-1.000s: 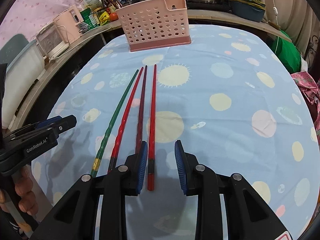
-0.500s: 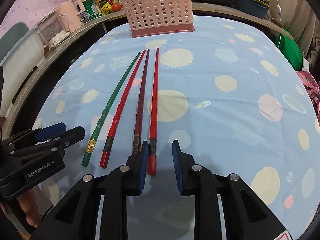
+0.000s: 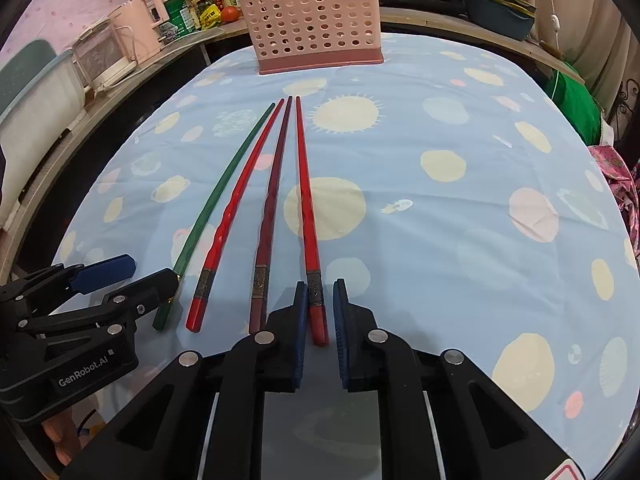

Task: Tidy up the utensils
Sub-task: 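Close the left tool on a green chopstick while the right tool closes on a red one, then lift both held chopsticks and carry them over the pink basket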

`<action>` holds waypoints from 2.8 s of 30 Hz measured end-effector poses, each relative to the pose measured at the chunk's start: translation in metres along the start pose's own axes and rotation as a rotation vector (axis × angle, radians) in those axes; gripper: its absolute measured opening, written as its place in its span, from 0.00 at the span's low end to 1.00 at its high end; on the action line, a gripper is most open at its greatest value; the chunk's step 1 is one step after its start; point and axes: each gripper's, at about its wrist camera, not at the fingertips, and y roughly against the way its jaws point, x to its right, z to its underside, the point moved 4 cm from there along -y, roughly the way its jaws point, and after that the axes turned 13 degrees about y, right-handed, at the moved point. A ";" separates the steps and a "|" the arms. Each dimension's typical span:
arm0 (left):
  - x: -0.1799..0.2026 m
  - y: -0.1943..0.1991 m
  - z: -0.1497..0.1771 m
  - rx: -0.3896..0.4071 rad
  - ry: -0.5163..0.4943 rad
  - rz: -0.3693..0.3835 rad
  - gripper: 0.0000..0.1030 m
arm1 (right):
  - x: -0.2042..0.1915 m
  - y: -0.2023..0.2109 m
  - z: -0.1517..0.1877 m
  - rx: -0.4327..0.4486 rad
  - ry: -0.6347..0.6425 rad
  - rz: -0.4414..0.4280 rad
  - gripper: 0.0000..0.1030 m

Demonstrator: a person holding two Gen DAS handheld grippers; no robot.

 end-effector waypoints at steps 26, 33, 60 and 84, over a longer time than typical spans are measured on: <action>-0.002 0.018 -0.002 0.028 -0.009 0.029 0.07 | 0.005 0.023 -0.011 0.062 -0.032 -0.022 0.07; -0.003 0.048 -0.028 0.087 0.030 0.067 0.07 | 0.016 0.060 -0.040 0.165 -0.068 -0.033 0.07; 0.014 0.143 -0.201 0.400 0.104 0.140 0.07 | 0.079 0.145 -0.176 0.474 -0.114 -0.007 0.07; 0.053 0.188 -0.381 0.664 0.153 0.197 0.07 | 0.149 0.157 -0.356 0.750 -0.233 -0.036 0.07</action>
